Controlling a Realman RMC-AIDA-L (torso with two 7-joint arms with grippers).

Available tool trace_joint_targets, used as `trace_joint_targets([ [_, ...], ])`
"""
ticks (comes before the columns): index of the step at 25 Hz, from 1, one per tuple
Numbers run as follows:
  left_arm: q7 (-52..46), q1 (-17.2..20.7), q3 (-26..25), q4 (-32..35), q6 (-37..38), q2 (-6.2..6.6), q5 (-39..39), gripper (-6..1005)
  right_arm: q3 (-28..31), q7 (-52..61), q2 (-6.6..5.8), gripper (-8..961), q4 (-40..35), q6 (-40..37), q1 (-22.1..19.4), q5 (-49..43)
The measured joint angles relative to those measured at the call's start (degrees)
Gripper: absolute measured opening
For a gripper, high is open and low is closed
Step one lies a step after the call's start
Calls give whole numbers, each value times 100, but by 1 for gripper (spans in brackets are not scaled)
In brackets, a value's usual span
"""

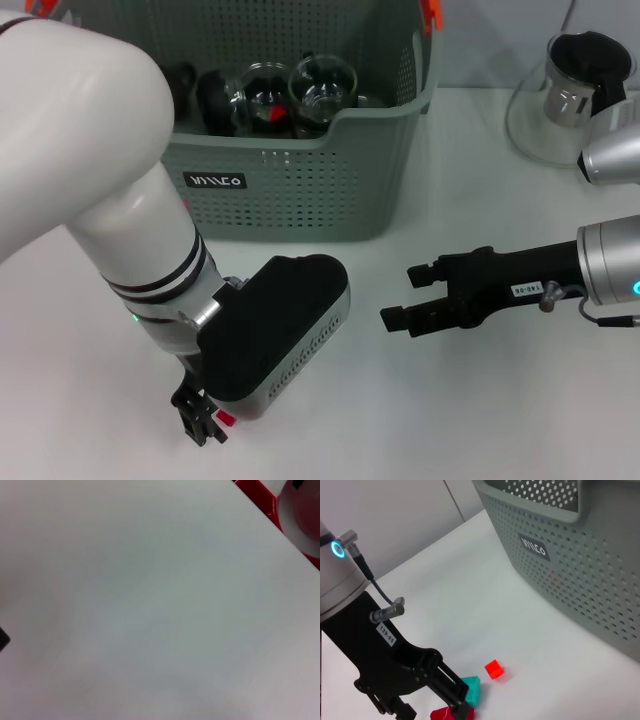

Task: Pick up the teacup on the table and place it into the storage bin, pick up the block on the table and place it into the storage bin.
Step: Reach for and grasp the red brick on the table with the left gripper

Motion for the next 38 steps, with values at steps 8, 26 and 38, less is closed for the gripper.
trace_joint_targets([
  [8,25,-41,25,-231,-239,0,6,809,7,-16,0,945,10,6,-8,5],
  [26,-10,-65,43,-426,-329,0,5,797,19,-52,-9,945,67,1,4,6],
  [38,-17,-74,28,-553,-472,0,11,793,18,-53,-10,945,76,1,5,-8],
])
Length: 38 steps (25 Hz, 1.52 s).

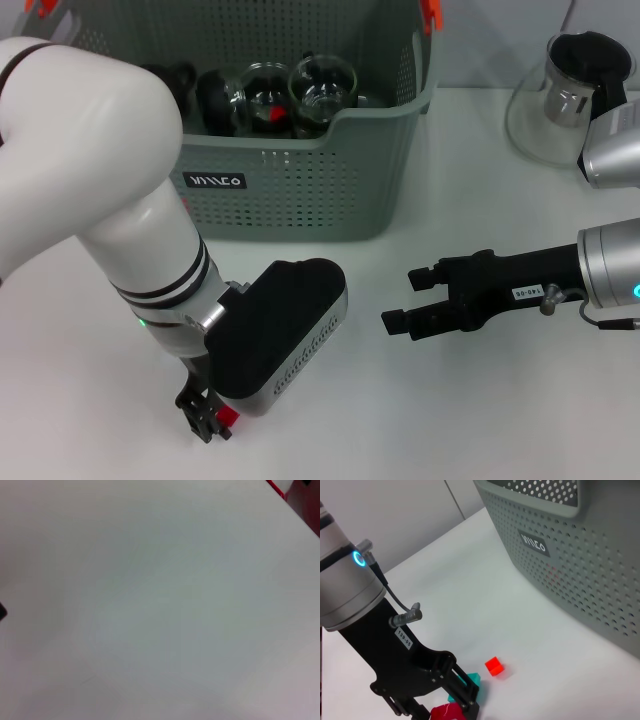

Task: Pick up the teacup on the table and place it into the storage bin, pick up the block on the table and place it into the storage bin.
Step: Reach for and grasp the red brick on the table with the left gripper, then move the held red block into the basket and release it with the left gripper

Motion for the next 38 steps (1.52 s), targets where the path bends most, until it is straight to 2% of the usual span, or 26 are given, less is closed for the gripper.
trace_joint_targets([
  [20,-142,-14,29,-79,-45,0,108,795,0,-23,0,944,0,0,-27,8],
  [25,-147,-14,29,-78,-44,0,115,668,0,-61,1,944,0,0,-45,8],
  [32,-340,-116,41,45,171,-8,72,658,0,-74,1,944,0,0,-53,17],
  [34,-400,-146,-27,166,351,-9,32,655,0,-79,0,944,3,0,-53,17],
  [38,-483,-230,-575,651,1022,-8,-237,653,1,-86,-6,944,8,-8,-60,15],
])
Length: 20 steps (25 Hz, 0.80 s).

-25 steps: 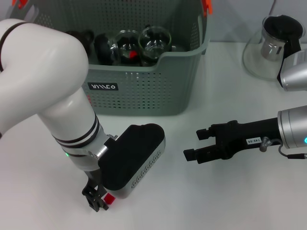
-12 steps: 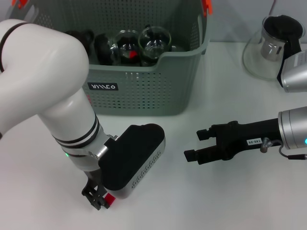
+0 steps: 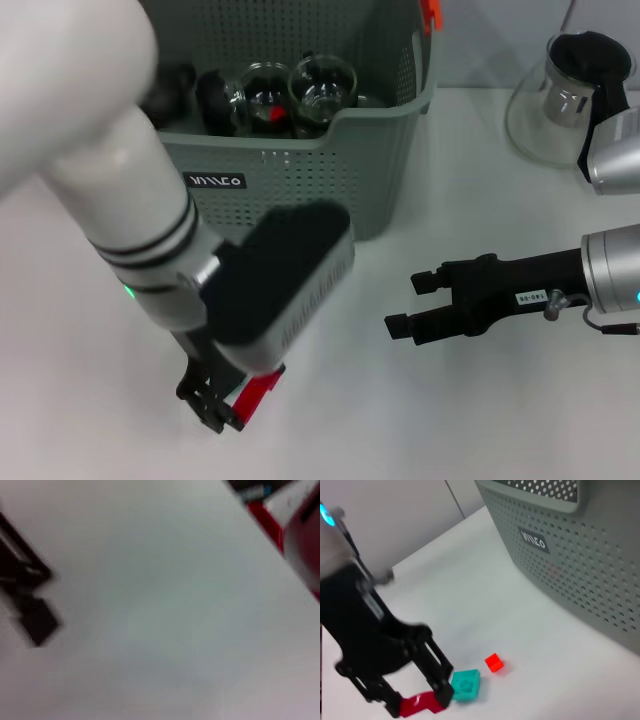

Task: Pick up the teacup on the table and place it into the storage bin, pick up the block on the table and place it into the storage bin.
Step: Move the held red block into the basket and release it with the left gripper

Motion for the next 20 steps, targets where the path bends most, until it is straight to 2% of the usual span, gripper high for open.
trace_joint_targets([
  [2,-115,-121,-451,141,329,5,-190,654,0,-1,-3,945,1,-22,-2,-5],
  [6,-340,-377,-1739,346,787,14,-681,655,0,-21,-20,945,1,-60,1,-25],
  [8,-419,-458,-2651,533,961,27,-1110,656,0,-47,-29,945,1,-71,9,-31],
  [9,-447,-479,-2898,576,991,33,-1234,656,-1,-58,-34,945,1,-73,16,-33],
  [10,-521,-540,-3404,620,988,49,-1428,657,-7,-63,-39,945,1,-76,23,-33],
  [13,-748,-719,-4482,538,786,109,-1679,658,-25,-64,-48,945,-13,-106,50,-35],
  [16,-1080,-871,-5213,210,162,275,-1815,659,-31,-64,-59,945,-46,-161,77,-34],
  [20,-1647,-952,-5455,-709,-1091,693,-2104,661,-42,-64,-86,945,-61,-186,117,-34],
])
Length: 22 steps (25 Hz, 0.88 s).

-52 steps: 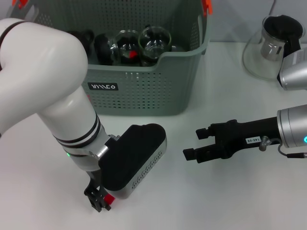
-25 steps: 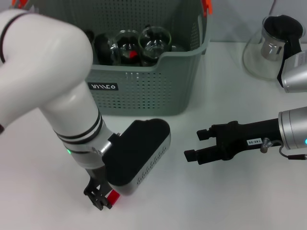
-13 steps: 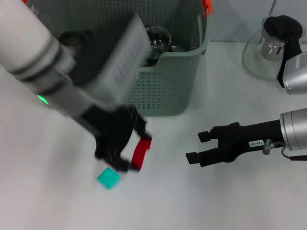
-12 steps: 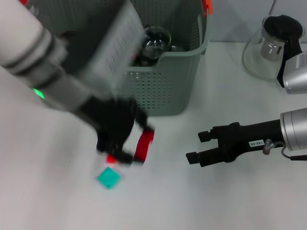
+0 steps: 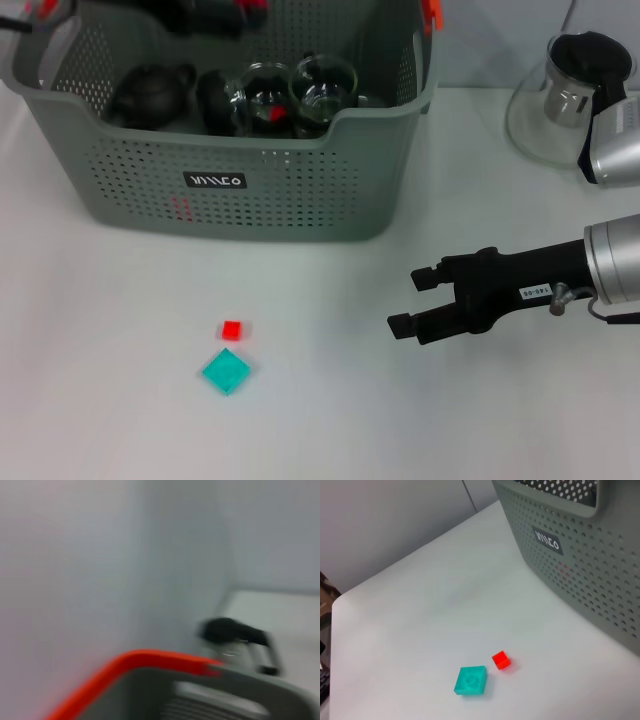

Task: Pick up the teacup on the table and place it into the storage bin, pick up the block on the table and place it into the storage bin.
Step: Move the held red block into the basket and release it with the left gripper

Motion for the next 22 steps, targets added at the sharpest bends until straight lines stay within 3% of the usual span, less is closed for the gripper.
trace_joint_targets([
  [2,-195,-97,18,-577,-650,194,-36,661,-4,0,-7,945,1,-2,28,-3],
  [3,-195,-97,18,-577,-650,194,-36,662,-6,0,-10,945,2,-1,38,-6],
  [4,-308,-194,46,-1107,-1279,305,7,662,-8,-1,-12,945,4,-2,45,-11],
  [10,-413,-187,414,-1644,-2448,278,91,664,-28,-6,-22,944,12,-21,66,-25],
  [19,-615,-180,531,-1740,-2900,273,200,668,-30,-5,-22,944,33,-83,61,-27],
  [21,-712,-167,525,-1635,-2932,285,280,849,-29,-27,-22,944,37,-88,45,-26],
  [22,-780,-152,517,-1534,-2920,289,316,854,-29,-43,-22,944,39,-88,35,-27],
])
